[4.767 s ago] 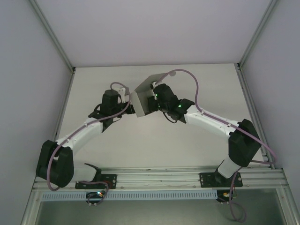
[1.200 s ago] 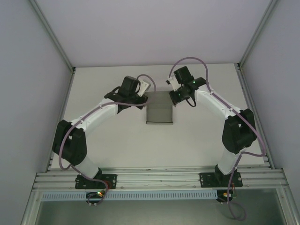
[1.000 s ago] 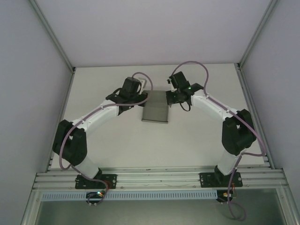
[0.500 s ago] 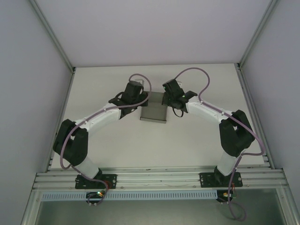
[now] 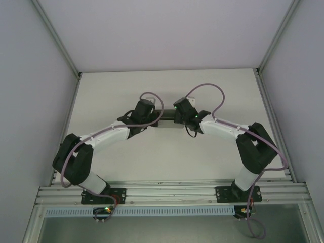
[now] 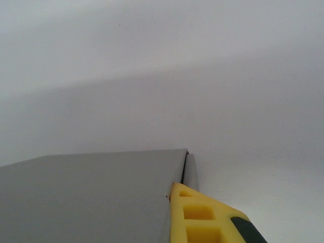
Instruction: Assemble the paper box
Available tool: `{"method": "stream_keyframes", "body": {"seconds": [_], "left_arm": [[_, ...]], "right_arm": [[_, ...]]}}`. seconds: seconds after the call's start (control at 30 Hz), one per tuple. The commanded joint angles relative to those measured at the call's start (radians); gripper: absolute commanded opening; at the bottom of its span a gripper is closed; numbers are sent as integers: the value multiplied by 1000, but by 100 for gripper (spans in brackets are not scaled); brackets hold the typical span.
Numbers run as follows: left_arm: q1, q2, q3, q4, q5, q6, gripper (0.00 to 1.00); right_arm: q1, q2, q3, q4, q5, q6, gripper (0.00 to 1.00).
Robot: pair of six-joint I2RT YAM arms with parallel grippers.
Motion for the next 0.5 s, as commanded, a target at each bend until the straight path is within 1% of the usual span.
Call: {"method": "stream_keyframes", "body": {"seconds": [0.0, 0.07, 0.17, 0.23, 0.33, 0.47], "left_arm": [[-16, -25, -70, -32, 35, 18, 0], [-24, -33, -88, -11, 48, 18, 0], [-39, -42, -104, 11, 70, 30, 12], [-44, -56, -111, 3, 68, 31, 16], [-47, -98, -132, -12, 69, 30, 32], [-63, -195, -166, -47, 62, 24, 61]], "right_arm": [[22, -81, -68, 174, 26, 5, 0], [38, -94, -81, 169, 44, -33, 1], [49, -94, -84, 130, 57, -63, 2], [61, -97, -105, 143, 63, -98, 2], [81, -103, -149, 179, 82, -152, 2], [111, -109, -227, 266, 97, -219, 2]]}}
